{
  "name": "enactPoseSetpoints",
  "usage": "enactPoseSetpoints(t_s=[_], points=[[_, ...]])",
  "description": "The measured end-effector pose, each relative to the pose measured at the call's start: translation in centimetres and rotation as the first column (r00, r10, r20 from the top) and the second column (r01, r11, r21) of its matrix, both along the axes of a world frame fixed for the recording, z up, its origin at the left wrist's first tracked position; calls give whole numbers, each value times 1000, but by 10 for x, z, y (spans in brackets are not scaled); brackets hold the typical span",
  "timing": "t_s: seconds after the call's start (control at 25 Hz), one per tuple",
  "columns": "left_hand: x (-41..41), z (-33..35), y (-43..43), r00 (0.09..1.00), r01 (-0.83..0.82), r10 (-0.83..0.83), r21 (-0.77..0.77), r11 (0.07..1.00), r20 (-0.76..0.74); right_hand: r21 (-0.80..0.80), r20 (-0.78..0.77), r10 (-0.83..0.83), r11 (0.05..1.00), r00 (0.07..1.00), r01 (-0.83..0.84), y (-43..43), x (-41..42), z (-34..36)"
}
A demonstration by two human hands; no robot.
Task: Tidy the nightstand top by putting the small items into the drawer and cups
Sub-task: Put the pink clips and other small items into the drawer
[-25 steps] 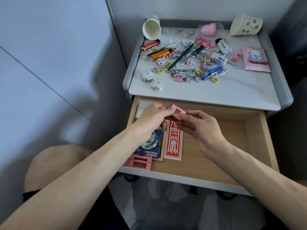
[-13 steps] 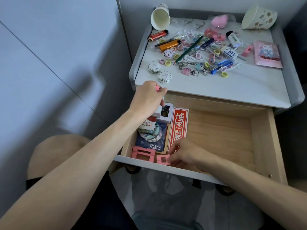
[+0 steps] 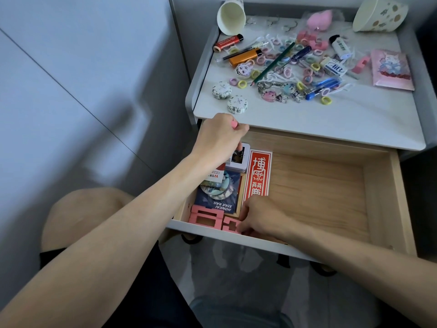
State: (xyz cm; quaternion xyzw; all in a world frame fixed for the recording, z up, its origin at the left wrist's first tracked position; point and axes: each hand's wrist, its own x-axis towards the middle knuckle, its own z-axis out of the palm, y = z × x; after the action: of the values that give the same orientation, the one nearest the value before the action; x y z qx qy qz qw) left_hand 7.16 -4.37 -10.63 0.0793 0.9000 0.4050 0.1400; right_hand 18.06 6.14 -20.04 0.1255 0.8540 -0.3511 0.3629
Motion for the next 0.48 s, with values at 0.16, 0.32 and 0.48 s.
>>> enactPoseSetpoints(t_s=[0.16, 0.32, 0.48], points=[[1, -2, 0, 1000, 5, -5, -2, 1000, 22, -57, -13, -25, 998, 1000, 24, 1, 2, 3], [0, -3, 0, 1000, 15, -14, -22, 1000, 22, -47, -78, 76, 996, 994, -80, 0, 3, 3], [2, -3, 1, 999, 22, -21, -26, 999, 27, -28, -98, 122, 992, 988, -125, 1, 1, 2]])
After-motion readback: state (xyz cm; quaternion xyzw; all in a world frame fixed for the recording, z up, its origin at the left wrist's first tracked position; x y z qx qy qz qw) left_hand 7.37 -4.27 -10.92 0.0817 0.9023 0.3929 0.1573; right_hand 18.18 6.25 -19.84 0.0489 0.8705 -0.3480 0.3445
